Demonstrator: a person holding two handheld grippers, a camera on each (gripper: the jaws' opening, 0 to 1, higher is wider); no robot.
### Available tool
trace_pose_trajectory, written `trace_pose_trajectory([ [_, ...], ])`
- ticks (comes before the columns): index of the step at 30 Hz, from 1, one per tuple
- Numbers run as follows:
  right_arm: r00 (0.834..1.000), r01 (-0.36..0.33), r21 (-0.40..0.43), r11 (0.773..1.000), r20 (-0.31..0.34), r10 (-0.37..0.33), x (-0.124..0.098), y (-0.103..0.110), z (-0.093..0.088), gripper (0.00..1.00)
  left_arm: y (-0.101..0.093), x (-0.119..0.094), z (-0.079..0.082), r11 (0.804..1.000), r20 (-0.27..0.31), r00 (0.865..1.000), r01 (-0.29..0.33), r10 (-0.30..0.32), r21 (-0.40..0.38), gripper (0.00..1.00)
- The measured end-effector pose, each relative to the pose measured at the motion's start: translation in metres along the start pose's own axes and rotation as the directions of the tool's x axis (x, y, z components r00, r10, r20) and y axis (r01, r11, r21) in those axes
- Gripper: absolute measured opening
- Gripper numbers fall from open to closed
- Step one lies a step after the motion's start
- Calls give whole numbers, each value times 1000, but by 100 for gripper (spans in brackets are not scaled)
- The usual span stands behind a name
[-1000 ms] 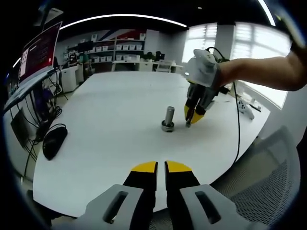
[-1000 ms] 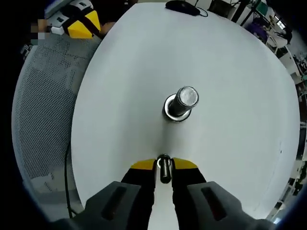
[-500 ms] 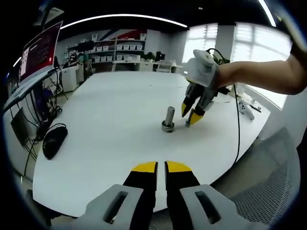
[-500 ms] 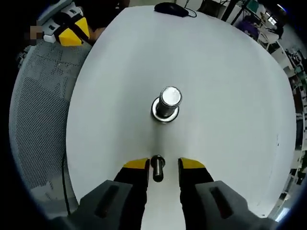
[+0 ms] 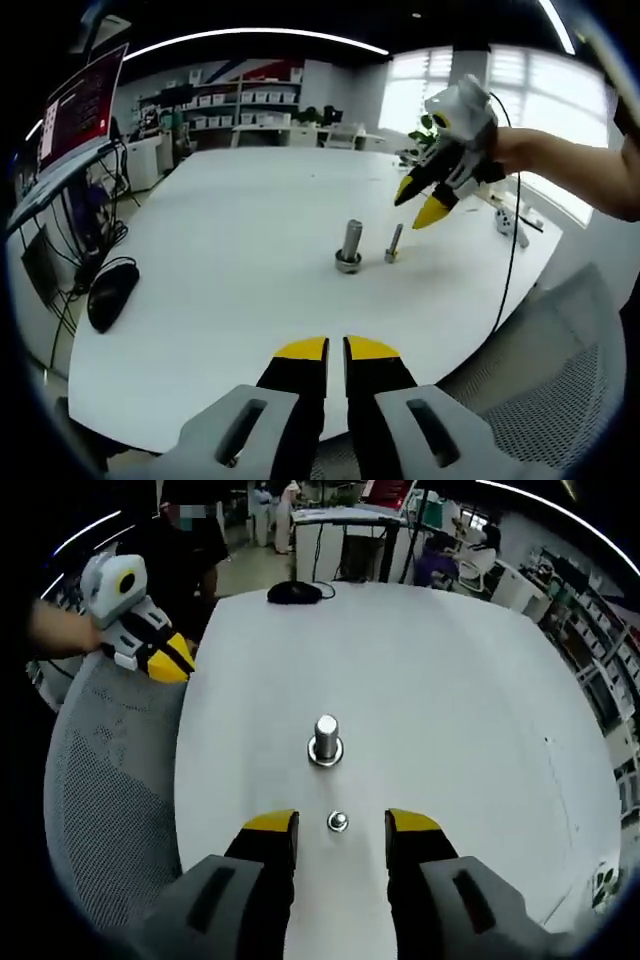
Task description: Place the washer onto the threaded stud by aligning its center hole with the stud, sliding it down to the base, and recovering from edge contact or off-axis alignment until the washer reaches the visible bottom stop.
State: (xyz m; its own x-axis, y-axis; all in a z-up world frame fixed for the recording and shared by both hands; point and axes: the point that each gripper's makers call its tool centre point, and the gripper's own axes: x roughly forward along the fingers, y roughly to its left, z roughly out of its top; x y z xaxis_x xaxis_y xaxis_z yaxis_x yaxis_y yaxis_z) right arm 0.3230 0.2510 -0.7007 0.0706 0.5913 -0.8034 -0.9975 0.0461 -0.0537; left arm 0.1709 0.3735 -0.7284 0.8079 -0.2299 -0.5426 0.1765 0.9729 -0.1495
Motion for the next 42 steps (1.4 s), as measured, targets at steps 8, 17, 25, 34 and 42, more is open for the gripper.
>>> trace_pose_trajectory([
  [8, 961, 11, 156, 988, 273, -54, -59, 12, 12, 36, 0, 0, -1, 1000, -9, 1000, -4, 4, 5, 3],
  [17, 904, 45, 338, 940, 387, -182, -113, 18, -15, 40, -1, 1, -5, 1000, -34, 999, -3, 4, 10, 4],
  [25, 848, 70, 496, 865, 427, -314, -151, 36, -61, 48, -2, 0, -7, 1000, -43, 999, -3, 3, 1, 5],
  [34, 824, 177, 633, 754, 324, -465, -161, 40, -136, 54, -1, -3, -3, 1000, -16, 1000, -10, 10, -19, 6],
  [42, 831, 158, 698, 699, 288, -475, -143, 63, -164, 54, -3, -4, -3, 1000, -13, 1000, -1, 1, -8, 7],
])
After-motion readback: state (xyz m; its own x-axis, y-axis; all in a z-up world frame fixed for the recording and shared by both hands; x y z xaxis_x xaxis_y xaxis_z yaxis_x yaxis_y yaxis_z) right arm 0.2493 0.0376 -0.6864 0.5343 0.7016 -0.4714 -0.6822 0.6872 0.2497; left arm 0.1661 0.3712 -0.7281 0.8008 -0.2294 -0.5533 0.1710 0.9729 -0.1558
